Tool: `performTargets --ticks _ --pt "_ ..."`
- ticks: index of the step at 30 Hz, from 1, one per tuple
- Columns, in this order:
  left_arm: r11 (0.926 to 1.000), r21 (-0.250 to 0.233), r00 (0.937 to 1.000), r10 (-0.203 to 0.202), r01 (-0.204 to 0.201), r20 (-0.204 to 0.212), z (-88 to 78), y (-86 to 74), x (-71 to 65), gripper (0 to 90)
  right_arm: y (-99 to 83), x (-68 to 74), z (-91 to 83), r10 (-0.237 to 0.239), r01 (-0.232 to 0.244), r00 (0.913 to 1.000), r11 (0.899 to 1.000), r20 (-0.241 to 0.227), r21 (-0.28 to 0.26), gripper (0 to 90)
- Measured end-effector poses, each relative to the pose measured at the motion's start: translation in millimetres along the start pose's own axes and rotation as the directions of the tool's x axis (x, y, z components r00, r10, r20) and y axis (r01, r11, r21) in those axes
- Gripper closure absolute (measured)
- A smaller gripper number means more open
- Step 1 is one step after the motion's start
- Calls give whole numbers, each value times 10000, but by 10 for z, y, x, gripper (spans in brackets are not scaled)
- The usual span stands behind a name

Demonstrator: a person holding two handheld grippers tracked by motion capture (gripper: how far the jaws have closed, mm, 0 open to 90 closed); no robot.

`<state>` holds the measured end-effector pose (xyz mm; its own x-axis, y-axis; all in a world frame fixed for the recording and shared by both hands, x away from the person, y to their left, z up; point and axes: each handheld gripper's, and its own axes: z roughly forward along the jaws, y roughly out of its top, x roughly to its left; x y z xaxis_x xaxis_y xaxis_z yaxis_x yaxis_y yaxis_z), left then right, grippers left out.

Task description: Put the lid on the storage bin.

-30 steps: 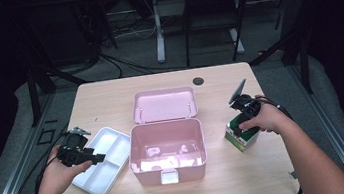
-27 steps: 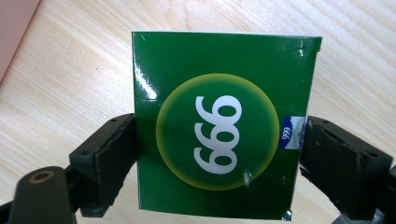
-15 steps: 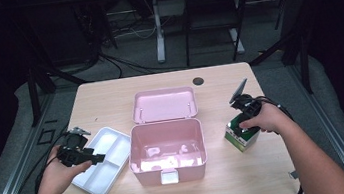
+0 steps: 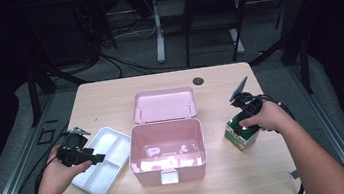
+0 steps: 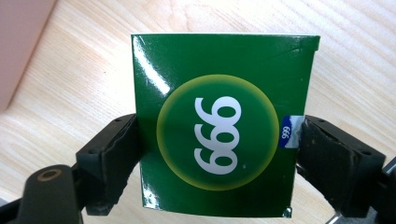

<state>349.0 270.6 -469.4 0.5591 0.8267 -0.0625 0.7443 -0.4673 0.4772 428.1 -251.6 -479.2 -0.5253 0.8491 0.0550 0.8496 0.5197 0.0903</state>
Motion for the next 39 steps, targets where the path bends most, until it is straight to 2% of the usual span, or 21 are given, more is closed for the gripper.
performTargets --ticks 6,12,21,34,39 --pt "10000 3 10000 -12 12 9 3 -1 2 471 10 31 -80 -112 112 9999 9998 42 151 159" --pt "10000 -14 10000 -41 41 4 1 -2 2 471 22 65 -172 -246 246 9997 9997 16 22 159" --pt "10000 -20 10000 -69 69 11 -7 -5 5 471 44 155 -374 -413 415 9990 9991 152 -123 159" --pt "10000 -38 10000 -50 50 18 -13 -5 5 471 71 290 -656 -735 733 9969 9973 291 80 160" --pt "10000 -32 10000 -60 60 12 -11 -5 6 471 85 355 -761 -915 916 9957 9958 155 -26 160"
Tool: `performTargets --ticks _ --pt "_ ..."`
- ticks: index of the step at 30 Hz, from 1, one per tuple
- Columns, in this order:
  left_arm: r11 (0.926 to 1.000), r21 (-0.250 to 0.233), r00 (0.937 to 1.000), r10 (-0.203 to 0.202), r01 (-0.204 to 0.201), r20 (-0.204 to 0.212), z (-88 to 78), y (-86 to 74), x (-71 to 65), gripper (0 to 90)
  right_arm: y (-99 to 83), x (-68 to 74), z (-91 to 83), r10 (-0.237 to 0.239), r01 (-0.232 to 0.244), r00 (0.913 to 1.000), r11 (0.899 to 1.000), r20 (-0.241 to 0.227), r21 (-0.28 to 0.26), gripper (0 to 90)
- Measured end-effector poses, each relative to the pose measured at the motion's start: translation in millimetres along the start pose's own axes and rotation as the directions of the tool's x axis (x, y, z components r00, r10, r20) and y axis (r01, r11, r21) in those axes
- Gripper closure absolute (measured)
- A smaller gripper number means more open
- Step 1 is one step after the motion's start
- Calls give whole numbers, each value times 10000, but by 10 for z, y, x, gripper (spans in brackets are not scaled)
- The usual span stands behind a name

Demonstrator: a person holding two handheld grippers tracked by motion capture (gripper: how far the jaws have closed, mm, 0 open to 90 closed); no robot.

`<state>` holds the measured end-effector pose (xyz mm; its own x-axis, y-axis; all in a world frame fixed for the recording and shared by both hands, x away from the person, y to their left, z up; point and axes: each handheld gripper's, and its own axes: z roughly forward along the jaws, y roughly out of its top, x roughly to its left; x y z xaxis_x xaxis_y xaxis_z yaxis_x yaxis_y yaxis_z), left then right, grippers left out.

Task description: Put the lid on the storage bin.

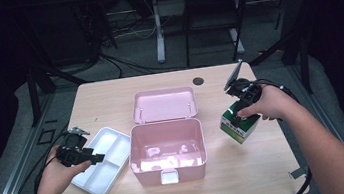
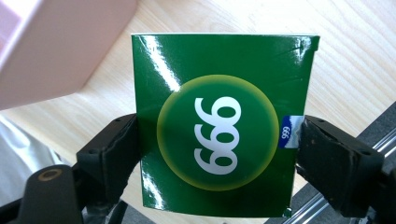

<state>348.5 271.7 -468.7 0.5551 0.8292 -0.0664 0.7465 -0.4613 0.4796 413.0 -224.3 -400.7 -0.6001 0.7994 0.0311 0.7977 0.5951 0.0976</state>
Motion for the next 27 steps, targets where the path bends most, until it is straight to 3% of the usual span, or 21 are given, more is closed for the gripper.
performTargets --ticks 13,18,24,27 --pt "10000 -2 10000 2 -2 6 -6 0 3 471 73 134 -236 -418 419 9990 9991 126 -19 161" --pt "10000 -11 10000 25 -25 19 -4 1 1 471 90 208 -309 -1079 1078 9941 9941 -70 -137 162" --pt "10000 -18 10000 5 -5 16 -3 1 3 471 122 320 -363 -1939 1933 9808 9808 -203 -265 163" --pt "10000 -11 10000 17 -17 27 -4 1 3 471 147 383 -395 -2581 2580 9661 9660 -38 -165 162"
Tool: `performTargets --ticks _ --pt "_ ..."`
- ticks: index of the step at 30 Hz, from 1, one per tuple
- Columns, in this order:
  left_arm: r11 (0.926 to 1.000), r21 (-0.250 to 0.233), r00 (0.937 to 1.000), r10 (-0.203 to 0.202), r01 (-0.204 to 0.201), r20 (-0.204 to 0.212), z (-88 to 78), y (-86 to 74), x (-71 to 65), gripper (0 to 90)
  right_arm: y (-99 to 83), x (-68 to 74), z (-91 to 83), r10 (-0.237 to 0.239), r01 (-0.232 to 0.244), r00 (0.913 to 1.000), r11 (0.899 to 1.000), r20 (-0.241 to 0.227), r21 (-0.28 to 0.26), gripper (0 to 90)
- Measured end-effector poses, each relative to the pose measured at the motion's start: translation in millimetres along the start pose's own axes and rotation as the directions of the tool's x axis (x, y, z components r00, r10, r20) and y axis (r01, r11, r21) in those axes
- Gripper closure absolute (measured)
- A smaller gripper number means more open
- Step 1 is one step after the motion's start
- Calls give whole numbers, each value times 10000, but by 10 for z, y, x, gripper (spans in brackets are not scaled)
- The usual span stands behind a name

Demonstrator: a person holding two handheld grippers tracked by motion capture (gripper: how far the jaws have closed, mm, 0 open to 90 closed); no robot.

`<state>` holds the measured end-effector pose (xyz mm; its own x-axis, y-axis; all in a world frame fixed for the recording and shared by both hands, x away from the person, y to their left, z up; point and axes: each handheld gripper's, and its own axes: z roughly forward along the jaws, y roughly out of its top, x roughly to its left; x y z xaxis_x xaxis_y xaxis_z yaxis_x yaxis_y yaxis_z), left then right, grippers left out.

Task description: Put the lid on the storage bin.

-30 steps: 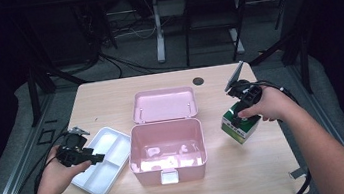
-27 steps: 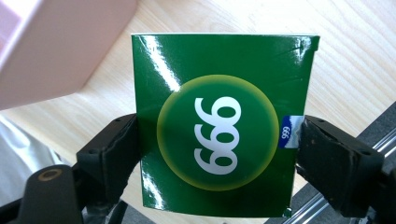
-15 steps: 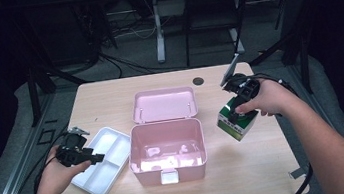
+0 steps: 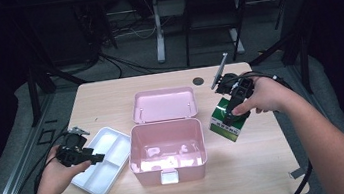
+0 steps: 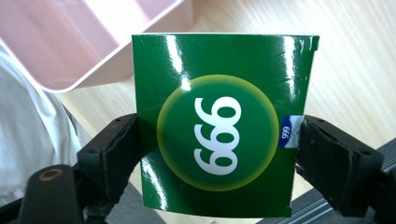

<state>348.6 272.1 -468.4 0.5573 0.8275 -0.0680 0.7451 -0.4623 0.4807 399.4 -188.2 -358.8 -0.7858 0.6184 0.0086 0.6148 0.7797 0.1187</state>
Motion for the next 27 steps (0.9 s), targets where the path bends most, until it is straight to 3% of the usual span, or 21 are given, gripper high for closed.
performTargets --ticks 4,7,10,15,19,21,27 --pt "10000 -9 10000 -10 10 -7 1 0 1 472 52 94 -33 -876 876 9961 9961 139 -39 162" --pt "10000 -11 10000 -8 8 0 2 -1 2 471 85 166 -52 -1450 1451 9894 9891 61 -252 162" --pt "10000 -64 10000 2 -2 6 1 2 0 473 124 233 -83 -1970 1970 9804 9803 23 -110 162" --pt "9999 -125 10000 -17 17 32 -7 3 2 474 168 343 -91 -2802 2802 9599 9598 -50 123 163" --pt "9999 -131 10000 -16 16 25 -4 3 2 474 181 429 -128 -3526 3528 9357 9356 -142 129 162" --pt "9999 -142 10000 -10 10 52 -5 5 0 474 187 467 -150 -3761 3765 9263 9263 -234 126 162" --pt "9998 -176 10000 -22 23 53 -13 6 -6 474 241 533 -183 -3997 3998 9165 9165 -141 96 162"
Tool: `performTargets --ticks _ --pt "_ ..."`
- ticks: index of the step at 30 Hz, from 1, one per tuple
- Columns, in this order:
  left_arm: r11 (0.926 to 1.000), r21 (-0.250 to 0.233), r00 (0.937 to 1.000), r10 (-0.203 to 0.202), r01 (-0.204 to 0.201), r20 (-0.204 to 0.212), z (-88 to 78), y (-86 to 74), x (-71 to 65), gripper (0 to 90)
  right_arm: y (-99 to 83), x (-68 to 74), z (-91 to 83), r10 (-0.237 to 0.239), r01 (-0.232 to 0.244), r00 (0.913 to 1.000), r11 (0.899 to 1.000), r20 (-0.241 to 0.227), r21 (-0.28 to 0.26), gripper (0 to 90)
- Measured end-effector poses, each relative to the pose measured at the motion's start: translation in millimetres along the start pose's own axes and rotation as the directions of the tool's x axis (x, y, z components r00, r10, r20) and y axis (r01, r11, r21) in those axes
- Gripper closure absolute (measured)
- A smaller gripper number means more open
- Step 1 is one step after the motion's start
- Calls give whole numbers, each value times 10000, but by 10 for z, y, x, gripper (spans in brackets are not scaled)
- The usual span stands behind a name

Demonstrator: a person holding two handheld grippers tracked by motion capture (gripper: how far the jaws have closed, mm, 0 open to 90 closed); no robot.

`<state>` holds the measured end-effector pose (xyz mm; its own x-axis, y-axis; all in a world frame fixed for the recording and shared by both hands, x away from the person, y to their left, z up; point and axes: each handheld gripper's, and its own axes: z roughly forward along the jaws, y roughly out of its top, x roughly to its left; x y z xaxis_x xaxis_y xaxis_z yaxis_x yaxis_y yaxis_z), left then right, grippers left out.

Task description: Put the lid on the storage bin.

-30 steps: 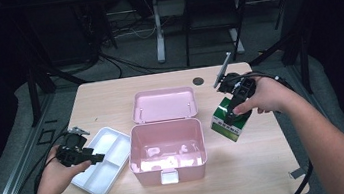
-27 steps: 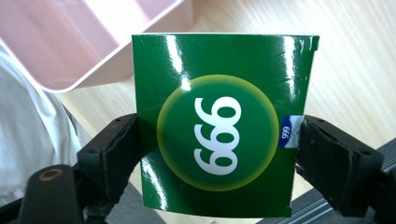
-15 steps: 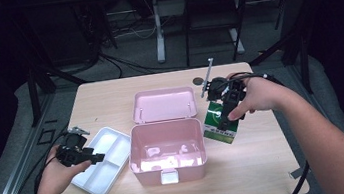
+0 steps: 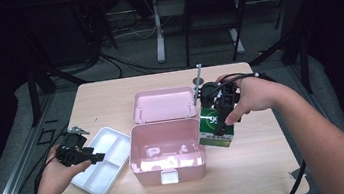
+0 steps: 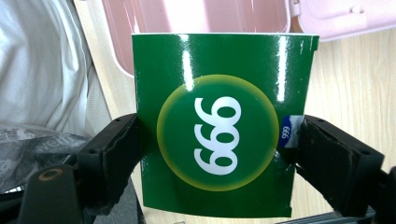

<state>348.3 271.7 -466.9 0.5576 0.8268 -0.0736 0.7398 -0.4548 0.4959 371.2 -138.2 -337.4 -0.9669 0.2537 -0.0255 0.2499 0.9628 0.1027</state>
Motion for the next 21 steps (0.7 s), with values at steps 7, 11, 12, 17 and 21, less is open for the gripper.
performTargets --ticks 7,11,12,17,21 --pt "10000 11 10000 11 -11 22 7 -1 7 474 153 49 32 -420 421 9990 9990 -119 121 162" --pt "10000 9 10000 -23 23 37 8 -3 5 474 266 72 64 -633 635 9979 9978 -145 176 162" --pt "10000 14 10000 -24 24 36 8 -2 5 474 294 80 70 -647 649 9978 9977 -160 176 162" --pt "10000 12 10000 -9 9 42 9 -2 3 474 445 109 71 -948 953 9952 9953 -242 192 163" --pt "10000 3 10000 -9 9 47 6 -3 5 474 562 133 83 -1134 1138 9933 9934 -242 145 162"
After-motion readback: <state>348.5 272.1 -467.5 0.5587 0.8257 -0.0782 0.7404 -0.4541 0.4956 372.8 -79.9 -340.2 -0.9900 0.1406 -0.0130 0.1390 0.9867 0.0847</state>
